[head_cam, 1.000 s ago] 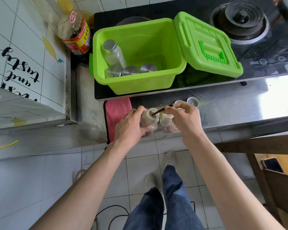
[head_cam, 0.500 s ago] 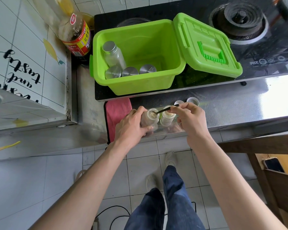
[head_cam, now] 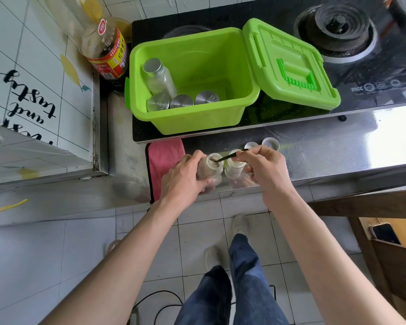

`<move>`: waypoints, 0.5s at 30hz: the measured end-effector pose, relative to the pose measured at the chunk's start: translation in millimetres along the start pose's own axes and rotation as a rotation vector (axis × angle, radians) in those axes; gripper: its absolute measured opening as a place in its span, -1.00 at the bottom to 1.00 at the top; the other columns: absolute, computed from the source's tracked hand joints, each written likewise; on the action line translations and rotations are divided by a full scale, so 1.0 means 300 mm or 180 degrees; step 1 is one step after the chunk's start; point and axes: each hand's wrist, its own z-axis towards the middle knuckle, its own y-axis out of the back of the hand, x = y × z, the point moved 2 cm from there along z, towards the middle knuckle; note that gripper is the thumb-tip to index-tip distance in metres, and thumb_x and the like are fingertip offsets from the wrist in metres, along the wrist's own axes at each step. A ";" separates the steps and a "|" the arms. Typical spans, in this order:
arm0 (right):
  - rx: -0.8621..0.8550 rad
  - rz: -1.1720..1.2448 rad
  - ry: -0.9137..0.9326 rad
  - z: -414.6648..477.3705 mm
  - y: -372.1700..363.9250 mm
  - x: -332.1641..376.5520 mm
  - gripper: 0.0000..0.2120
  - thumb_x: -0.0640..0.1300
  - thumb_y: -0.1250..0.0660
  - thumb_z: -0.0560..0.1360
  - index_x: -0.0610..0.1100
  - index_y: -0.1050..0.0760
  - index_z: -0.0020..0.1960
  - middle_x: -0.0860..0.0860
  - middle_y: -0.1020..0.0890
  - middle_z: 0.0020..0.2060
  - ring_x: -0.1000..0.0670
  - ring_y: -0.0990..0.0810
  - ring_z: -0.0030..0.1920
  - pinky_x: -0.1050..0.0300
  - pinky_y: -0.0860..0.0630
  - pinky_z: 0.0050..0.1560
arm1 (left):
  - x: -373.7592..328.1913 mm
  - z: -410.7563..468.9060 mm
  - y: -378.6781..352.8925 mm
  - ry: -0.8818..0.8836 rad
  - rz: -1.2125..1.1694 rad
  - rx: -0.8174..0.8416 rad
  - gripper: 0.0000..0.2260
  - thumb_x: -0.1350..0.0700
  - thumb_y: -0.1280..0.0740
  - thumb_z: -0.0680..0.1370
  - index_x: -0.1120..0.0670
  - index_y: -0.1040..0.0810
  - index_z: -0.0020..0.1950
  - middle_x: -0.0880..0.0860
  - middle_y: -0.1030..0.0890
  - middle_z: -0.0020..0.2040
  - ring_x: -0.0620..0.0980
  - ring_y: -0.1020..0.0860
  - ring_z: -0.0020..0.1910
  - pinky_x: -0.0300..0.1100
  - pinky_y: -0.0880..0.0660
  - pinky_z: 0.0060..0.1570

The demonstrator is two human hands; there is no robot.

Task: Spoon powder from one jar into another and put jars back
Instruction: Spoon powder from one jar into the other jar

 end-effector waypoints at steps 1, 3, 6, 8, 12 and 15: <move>0.0006 -0.0014 -0.0009 0.001 0.002 -0.001 -0.80 -0.22 -0.50 0.46 -0.10 -0.53 -0.28 0.18 -0.60 -0.47 0.15 -0.44 -0.44 0.30 -0.30 -0.47 | 0.000 0.000 0.000 0.0000 -0.0002 -0.0001 -0.56 -0.17 -0.51 0.50 -0.18 -0.39 0.28 -0.12 -0.57 0.12 0.05 -0.62 0.02 -0.09 -0.42 -0.20; -0.0022 0.0031 -0.0029 0.003 0.005 -0.005 -0.86 -0.21 -0.50 0.46 -0.13 -0.57 -0.23 0.14 -0.64 -0.40 0.16 -0.46 -0.45 0.27 -0.30 -0.44 | 0.000 0.000 -0.001 -0.0005 -0.0005 0.0002 -0.56 -0.17 -0.51 0.51 -0.17 -0.39 0.28 -0.12 -0.56 0.12 0.05 -0.61 0.02 -0.09 -0.41 -0.21; -0.0109 0.0136 -0.0049 0.010 0.003 -0.013 -0.90 -0.19 -0.48 0.48 -0.14 -0.57 -0.15 -0.01 -0.74 -0.22 0.21 -0.49 -0.47 0.24 -0.30 -0.40 | -0.003 0.001 -0.002 -0.0023 -0.0016 0.0003 -0.55 -0.17 -0.51 0.51 -0.17 -0.39 0.29 -0.11 -0.56 0.12 0.05 -0.61 0.03 -0.10 -0.40 -0.20; -0.0123 0.0151 -0.0057 0.014 0.000 -0.016 -0.89 -0.18 -0.47 0.49 -0.12 -0.55 -0.16 -0.03 -0.76 -0.19 0.22 -0.50 -0.47 0.24 -0.32 -0.39 | -0.004 0.001 -0.001 -0.0021 -0.0021 0.0013 -0.55 -0.18 -0.51 0.51 -0.17 -0.39 0.28 -0.11 -0.56 0.12 0.05 -0.61 0.02 -0.09 -0.40 -0.20; -0.0101 0.0166 -0.0078 0.015 0.001 -0.022 -0.86 -0.18 -0.47 0.49 -0.09 -0.54 -0.21 -0.06 -0.76 -0.16 0.20 -0.50 -0.45 0.23 -0.31 -0.38 | -0.004 0.000 0.000 -0.0006 -0.0006 0.0019 -0.55 -0.19 -0.50 0.50 -0.17 -0.39 0.29 -0.11 -0.57 0.15 0.07 -0.61 0.06 -0.08 -0.41 -0.19; -0.0130 0.0224 -0.0099 0.015 0.008 -0.023 -0.92 -0.19 -0.47 0.48 -0.14 -0.59 -0.17 -0.01 -0.73 -0.24 0.18 -0.50 -0.45 0.22 -0.30 -0.38 | -0.006 0.000 0.000 -0.0002 0.0014 0.0015 -0.55 -0.19 -0.50 0.50 -0.17 -0.39 0.29 -0.11 -0.57 0.15 0.07 -0.61 0.06 -0.08 -0.40 -0.19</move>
